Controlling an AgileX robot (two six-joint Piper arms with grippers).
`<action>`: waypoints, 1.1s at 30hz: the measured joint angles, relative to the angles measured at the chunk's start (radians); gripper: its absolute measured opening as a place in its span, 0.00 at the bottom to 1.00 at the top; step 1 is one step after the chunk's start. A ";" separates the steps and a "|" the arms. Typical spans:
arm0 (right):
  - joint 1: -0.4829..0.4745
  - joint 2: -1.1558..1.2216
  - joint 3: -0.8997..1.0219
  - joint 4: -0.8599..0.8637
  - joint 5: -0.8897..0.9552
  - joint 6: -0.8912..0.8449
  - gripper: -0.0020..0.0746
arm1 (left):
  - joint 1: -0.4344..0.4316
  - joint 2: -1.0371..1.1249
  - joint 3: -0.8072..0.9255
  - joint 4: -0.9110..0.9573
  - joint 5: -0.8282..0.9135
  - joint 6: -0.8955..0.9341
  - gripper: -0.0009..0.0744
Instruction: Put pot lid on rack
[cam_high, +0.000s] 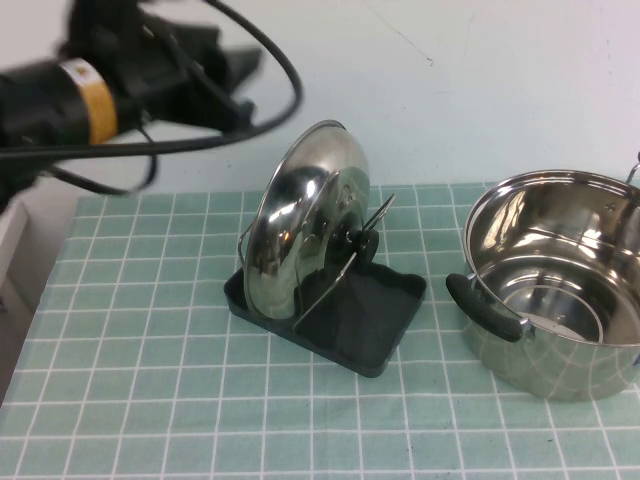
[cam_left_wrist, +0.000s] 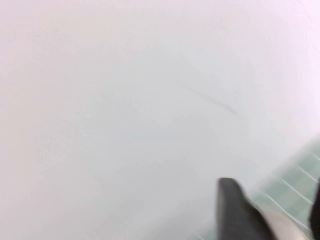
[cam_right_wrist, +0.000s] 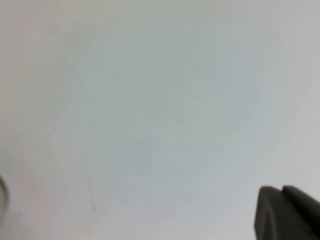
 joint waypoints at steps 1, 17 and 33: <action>0.000 0.000 0.000 0.004 0.044 -0.014 0.02 | 0.000 -0.035 0.000 0.000 0.036 0.004 0.37; 0.000 0.000 0.000 0.693 0.966 -0.898 0.02 | 0.002 -0.266 0.000 -0.179 0.760 0.392 0.01; 0.000 -0.029 0.000 1.619 0.991 -1.480 0.02 | 0.002 -0.271 0.000 -1.794 1.241 1.614 0.01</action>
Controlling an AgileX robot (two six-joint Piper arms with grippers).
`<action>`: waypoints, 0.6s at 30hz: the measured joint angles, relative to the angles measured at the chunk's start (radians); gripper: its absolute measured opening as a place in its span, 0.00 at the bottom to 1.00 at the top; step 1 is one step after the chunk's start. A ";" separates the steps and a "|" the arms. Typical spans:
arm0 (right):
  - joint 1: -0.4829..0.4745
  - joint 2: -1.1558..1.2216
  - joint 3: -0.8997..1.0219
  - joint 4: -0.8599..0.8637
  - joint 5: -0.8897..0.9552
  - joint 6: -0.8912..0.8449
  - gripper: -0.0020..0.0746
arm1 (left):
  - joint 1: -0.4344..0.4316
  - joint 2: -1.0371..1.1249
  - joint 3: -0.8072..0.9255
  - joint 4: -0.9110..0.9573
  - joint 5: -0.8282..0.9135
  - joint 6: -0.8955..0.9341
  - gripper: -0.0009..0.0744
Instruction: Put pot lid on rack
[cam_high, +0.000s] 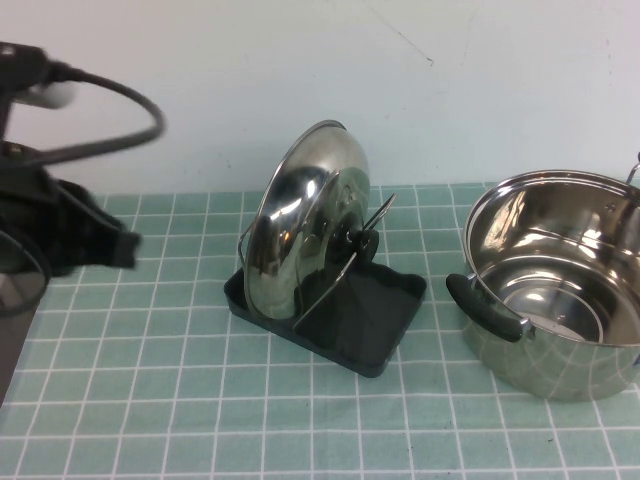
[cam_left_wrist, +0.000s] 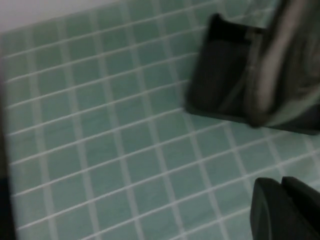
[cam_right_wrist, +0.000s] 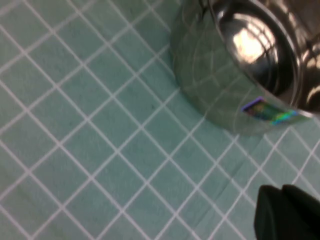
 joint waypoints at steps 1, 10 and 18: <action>0.000 -0.017 0.000 0.014 -0.016 -0.009 0.02 | -0.002 -0.007 0.004 -0.072 0.005 0.058 0.01; 0.000 -0.216 0.030 0.033 -0.175 -0.023 0.02 | -0.006 -0.176 0.237 -0.661 -0.171 0.544 0.01; 0.000 -0.395 0.248 0.033 -0.299 0.030 0.02 | -0.008 -0.374 0.609 -1.177 -0.411 1.189 0.01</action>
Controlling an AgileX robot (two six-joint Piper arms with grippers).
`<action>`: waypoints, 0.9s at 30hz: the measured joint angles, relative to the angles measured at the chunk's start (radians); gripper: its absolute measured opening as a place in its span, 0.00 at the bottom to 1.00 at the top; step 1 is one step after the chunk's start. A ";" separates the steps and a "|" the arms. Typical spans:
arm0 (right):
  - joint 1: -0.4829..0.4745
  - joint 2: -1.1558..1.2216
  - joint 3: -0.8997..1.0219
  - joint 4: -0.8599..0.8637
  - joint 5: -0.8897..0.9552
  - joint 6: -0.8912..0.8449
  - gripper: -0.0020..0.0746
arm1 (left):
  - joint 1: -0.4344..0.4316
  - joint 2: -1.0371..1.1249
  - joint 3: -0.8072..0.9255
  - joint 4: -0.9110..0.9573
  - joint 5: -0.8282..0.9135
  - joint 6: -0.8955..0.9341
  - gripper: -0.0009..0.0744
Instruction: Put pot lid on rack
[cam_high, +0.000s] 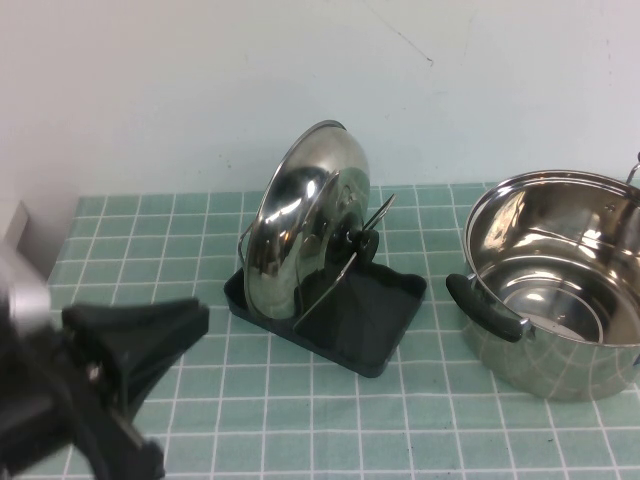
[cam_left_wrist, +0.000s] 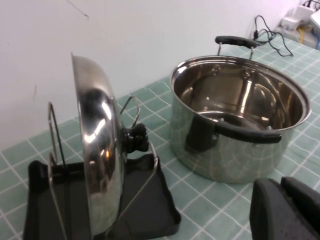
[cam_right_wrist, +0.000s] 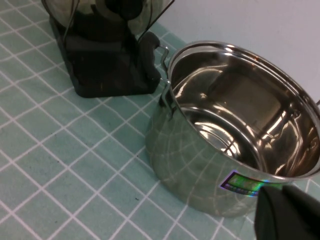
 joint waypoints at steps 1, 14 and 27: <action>0.000 -0.021 0.024 0.000 -0.013 0.013 0.02 | 0.000 -0.022 0.042 -0.057 -0.017 0.071 0.01; 0.000 -0.120 0.087 0.041 0.011 0.055 0.02 | 0.000 -0.109 0.248 -0.366 -0.068 0.511 0.01; 0.000 -0.120 0.087 0.044 0.018 0.059 0.02 | -0.002 -0.109 0.248 -0.372 -0.065 0.523 0.01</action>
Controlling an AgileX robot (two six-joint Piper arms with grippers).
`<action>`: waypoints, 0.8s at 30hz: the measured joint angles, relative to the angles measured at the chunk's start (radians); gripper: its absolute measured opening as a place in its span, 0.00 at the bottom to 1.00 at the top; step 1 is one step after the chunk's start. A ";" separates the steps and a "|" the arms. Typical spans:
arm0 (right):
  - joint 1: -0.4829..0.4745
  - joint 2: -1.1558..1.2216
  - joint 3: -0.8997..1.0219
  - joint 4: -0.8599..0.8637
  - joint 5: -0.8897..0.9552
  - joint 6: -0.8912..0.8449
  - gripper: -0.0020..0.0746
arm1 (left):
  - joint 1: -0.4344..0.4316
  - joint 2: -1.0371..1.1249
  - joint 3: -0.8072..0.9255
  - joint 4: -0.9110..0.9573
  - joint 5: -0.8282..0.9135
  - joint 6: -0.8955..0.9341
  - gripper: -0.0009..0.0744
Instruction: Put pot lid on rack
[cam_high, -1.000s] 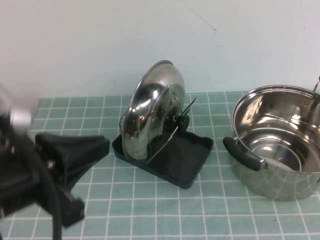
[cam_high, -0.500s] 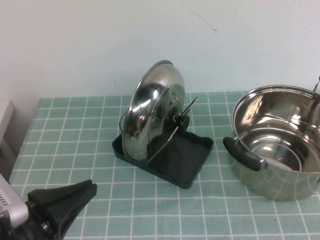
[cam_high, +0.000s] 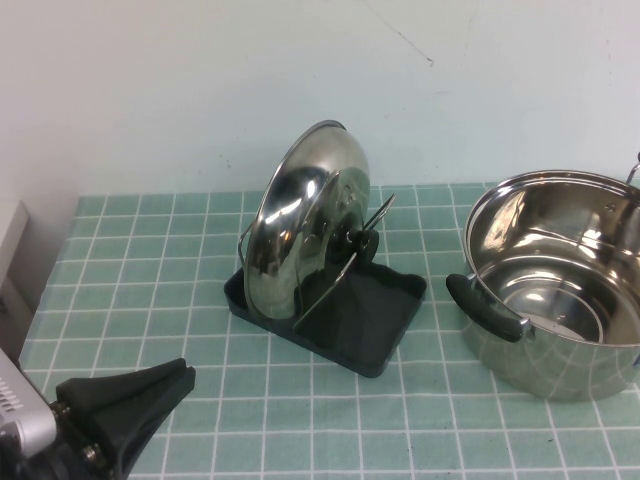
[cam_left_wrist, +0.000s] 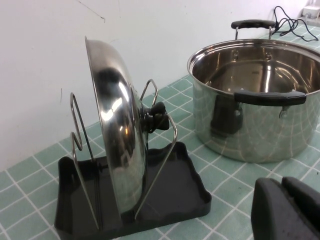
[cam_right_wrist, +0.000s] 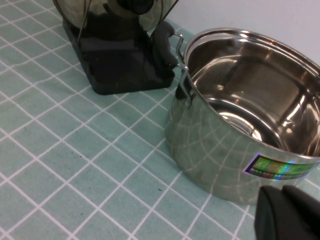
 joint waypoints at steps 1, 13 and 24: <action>0.000 0.000 0.000 0.000 0.000 0.000 0.02 | 0.000 0.000 0.000 0.000 0.000 0.001 0.01; 0.000 0.000 0.000 0.000 0.000 0.000 0.02 | 0.014 -0.106 0.083 -0.014 -0.107 0.009 0.01; 0.000 0.000 0.000 0.000 0.000 0.000 0.02 | 0.084 -0.330 0.221 -0.037 -0.370 0.009 0.01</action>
